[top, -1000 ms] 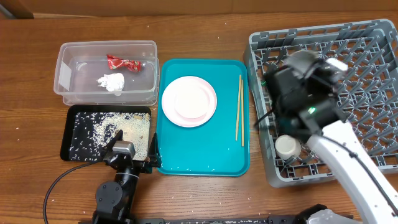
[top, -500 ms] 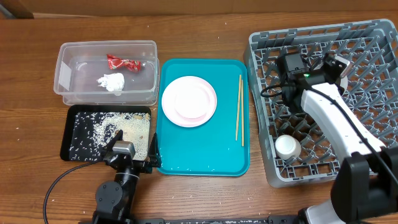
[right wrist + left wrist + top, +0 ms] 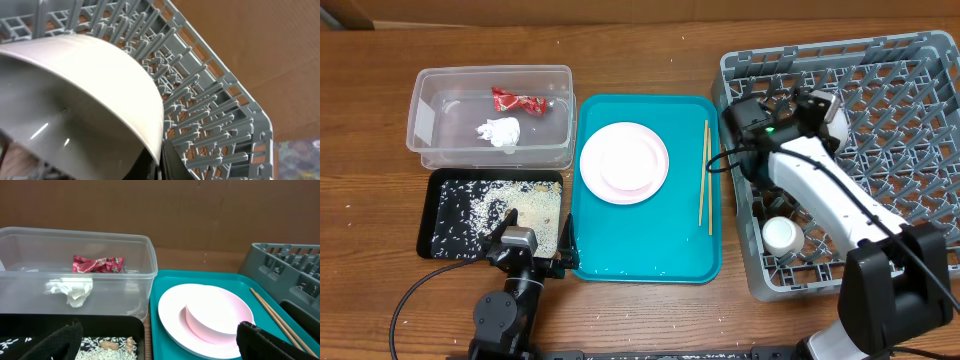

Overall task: Sort waste into correct bins and load items into the dishwasher
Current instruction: 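Lift the grey bowl and place it into the dish rack, then grasp the pink bowl on the pink plate with the right gripper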

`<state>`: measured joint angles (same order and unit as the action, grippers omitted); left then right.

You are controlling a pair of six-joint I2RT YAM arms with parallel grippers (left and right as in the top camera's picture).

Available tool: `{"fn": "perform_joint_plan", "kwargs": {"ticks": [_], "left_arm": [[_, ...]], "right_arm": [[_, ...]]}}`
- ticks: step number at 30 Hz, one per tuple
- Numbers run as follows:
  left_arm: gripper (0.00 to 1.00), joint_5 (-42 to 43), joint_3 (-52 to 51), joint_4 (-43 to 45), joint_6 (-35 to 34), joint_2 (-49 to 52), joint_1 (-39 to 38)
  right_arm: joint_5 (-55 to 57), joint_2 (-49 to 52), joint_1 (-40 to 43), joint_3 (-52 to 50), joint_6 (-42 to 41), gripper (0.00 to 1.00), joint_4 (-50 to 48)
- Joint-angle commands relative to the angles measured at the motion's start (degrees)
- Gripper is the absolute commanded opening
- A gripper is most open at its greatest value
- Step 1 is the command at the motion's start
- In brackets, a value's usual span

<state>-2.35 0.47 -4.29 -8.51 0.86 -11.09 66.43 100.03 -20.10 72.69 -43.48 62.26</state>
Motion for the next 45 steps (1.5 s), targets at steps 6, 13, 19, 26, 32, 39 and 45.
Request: {"fn": "perform_joint_plan", "kwargs": {"ticks": [6,13,19,26,32,39,45], "left_arm": [[0.99,-0.63,-0.20,0.17,1.05,-0.50,0.59],[1.00,-0.63,-0.20,0.17,1.05,-0.50,0.59],[1.00,-0.63,-0.20,0.17,1.05,-0.50,0.59],[1.00,-0.63,-0.20,0.17,1.05,-0.50,0.59],[1.00,-0.63,-0.20,0.17,1.05,-0.50,0.59],[1.00,-0.63,-0.20,0.17,1.05,-0.50,0.59],[1.00,-0.63,-0.20,0.17,1.05,-0.50,0.59]], "right_arm": [[-1.53,0.92,-2.75,0.13,0.42,0.04,3.26],[-1.99,0.11,-6.93,1.38,0.22,0.50,4.50],[-7.96,-2.99,-10.25,4.98,0.02,0.61,4.94],[-34.69,-4.94,-14.12,8.76,3.82,0.70,0.59],[-63.93,-2.08,-14.40,8.66,13.29,0.67,-12.59],[-70.34,5.84,-14.40,8.66,13.33,0.59,-19.45],[-70.66,12.48,-14.40,8.66,11.82,0.53,-22.40]]}}
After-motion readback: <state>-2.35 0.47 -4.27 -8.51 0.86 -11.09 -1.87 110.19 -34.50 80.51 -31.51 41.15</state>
